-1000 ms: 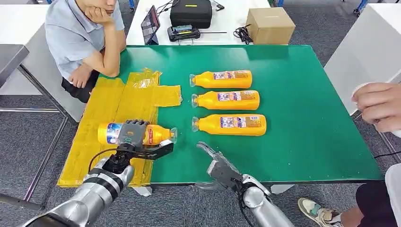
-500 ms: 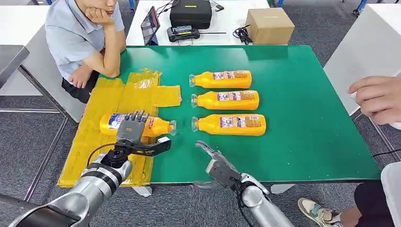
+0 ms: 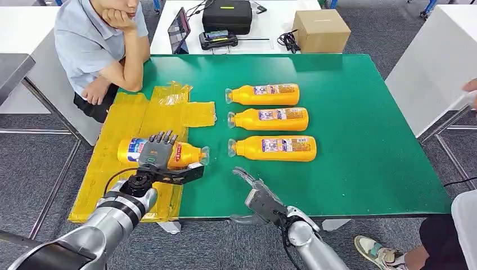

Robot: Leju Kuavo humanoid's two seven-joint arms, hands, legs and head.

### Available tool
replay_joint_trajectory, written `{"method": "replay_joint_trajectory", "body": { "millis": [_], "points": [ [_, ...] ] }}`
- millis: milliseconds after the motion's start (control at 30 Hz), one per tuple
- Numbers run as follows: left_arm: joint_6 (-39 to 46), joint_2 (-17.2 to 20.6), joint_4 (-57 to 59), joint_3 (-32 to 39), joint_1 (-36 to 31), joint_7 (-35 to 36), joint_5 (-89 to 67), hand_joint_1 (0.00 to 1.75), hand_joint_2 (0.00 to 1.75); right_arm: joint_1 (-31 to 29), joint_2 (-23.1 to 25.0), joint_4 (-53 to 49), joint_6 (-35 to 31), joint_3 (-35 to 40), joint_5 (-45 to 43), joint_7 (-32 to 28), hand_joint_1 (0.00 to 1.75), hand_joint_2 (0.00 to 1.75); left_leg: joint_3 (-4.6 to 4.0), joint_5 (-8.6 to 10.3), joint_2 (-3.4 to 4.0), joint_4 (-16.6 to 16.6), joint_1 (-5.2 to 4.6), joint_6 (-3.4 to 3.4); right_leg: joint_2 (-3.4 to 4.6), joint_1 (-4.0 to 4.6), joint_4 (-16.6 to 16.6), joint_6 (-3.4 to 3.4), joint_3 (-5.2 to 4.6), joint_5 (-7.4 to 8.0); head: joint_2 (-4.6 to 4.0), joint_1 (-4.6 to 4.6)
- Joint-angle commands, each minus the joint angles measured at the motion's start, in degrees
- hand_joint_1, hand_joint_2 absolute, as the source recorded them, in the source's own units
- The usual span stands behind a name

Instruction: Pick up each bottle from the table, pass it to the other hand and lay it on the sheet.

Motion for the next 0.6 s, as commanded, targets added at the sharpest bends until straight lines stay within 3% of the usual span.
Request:
{"method": "replay_joint_trajectory", "body": {
  "millis": [33, 467, 500, 533, 600],
  "points": [
    [-0.3, -0.6, 4.2, 1.6, -1.0, -0.3, 0.4, 0.00, 1.75, -1.3, 0.2, 3.0, -0.4, -1.0, 0.3, 0.2, 0.00, 1.75, 0.14, -0.07, 0.08, 0.0, 0.07, -0.10, 0.04, 0.08, 0.0, -0.12, 0.14, -0.04, 0.00, 0.00],
    [1.6, -1.1, 2.9, 1.6, 0.0, -0.7, 0.3, 0.00, 1.75, -0.6, 0.1, 2.6, -0.7, -1.6, 0.6, 0.1, 0.00, 1.75, 0.13, -0.06, 0.07, 0.0, 0.06, -0.09, 0.04, 0.07, 0.0, -0.11, 0.13, -0.03, 0.00, 0.00],
    [11.5, -3.6, -10.7, -0.9, 7.5, -5.9, 1.5, 0.00, 1.75, 2.1, -0.5, 0.6, -2.9, -2.5, 2.4, 0.2, 0.00, 1.75, 0.18, -0.10, 0.09, 0.0, 0.10, -0.12, 0.05, 0.11, 0.0, -0.15, 0.19, -0.06, 0.00, 0.00],
    [8.4, -2.2, -25.3, -5.5, 15.1, -8.6, 6.5, 0.00, 1.75, 4.8, -1.0, -2.2, -3.8, -3.9, 3.0, 0.2, 0.00, 1.75, 0.19, -0.10, 0.06, 0.0, 0.11, -0.12, 0.02, 0.12, 0.0, -0.16, 0.21, -0.07, 0.00, 0.00],
    [8.0, -1.1, -30.1, -7.1, 17.6, -9.0, 8.1, 0.00, 1.75, 5.7, -1.0, -2.8, -3.9, -4.3, 3.3, 0.3, 0.00, 1.75, 0.17, -0.07, 0.03, 0.0, 0.07, -0.09, 0.00, 0.08, -0.1, -0.12, 0.19, -0.05, 0.00, 0.00]
  ]
}}
